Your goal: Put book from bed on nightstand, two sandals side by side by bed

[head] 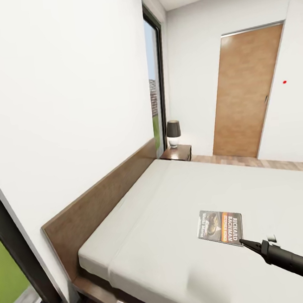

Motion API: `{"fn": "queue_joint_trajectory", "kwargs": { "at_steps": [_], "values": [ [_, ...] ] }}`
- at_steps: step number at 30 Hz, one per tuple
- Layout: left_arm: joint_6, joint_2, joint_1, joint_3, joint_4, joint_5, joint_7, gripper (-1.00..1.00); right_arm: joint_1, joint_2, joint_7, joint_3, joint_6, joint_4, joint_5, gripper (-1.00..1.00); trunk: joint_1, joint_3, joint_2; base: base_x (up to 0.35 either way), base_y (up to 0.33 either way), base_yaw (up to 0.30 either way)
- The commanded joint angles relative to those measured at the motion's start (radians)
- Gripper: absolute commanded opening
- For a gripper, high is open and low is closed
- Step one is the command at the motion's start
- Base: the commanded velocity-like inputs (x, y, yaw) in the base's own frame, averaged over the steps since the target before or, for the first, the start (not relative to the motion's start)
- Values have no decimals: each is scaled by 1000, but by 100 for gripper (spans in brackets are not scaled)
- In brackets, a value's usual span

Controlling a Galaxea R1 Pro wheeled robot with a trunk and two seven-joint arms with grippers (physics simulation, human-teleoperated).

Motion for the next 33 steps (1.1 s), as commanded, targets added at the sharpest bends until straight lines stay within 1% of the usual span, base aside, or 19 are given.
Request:
{"fn": "queue_joint_trajectory", "kwargs": {
  "at_steps": [1, 5, 11, 13, 15, 17, 18, 19, 21, 24, 27, 31, 33],
  "values": [
    [10, 0, -1, -1, 0, 5, -3, 100, -1, 0, 0, 0, 7, 0, -5, -100, 0, 0, -1, 0, 0, 0],
    [10, 0, -1, -1, 0, 5, -3, 100, -1, 0, -2, 0, 7, 1, -5, -100, 0, 6, -1, 0, 0, 0],
    [10, 0, -1, -1, 0, 5, -3, 100, -1, 0, -4, 0, 5, 2, -4, -100, 0, 8, -1, 0, 0, 0],
    [10, 0, -1, 0, 0, 5, -3, 100, -1, 1, -5, 0, -3, 26, 19, -100, 0, 8, -1, 0, 0, 0],
    [10, 0, -1, 0, -1, 5, -3, 100, -1, 1, -4, 0, -32, 78, 71, -100, 0, 8, -1, 0, 0, 0],
    [9, -4, -1, -1, -1, 5, -3, 100, -1, 1, -1, 0, -101, 147, 127, -100, 0, 8, -1, 0, 0, 0],
    [9, -8, -1, -1, 0, 5, -3, 100, -1, 2, 0, 0, -142, 182, 146, -100, 0, 8, -1, 0, 0, 0],
    [9, -10, -1, -1, 0, 5, -3, 100, -1, 2, 1, 0, -162, 199, 153, -100, 0, 8, -1, 0, 0, 0],
    [8, -15, -1, -1, 0, 4, -2, 100, -1, 3, 2, 0, -229, 253, 171, -100, 0, 8, -1, 0, 0, 30],
    [8, -18, 0, -1, 1, 3, -2, 100, -1, 3, 3, -1, -269, 284, 179, -100, 0, 8, -1, 0, 0, 122],
    [3, -20, 0, -1, 1, 2, -2, 100, -1, 3, 3, -1, -281, 294, 181, -100, 0, 8, -1, 0, 0, 198],
    [-20, -22, 0, -1, 18, 1, -1, 100, 0, -3, 3, -2, -288, 300, 180, -100, 0, 8, -1, 0, 0, 252],
    [-47, -26, 0, -1, 38, 1, -1, 100, 0, -5, 4, -2, -289, 301, 180, -100, 0, 8, -1, 0, 0, 276]
  ]
}}
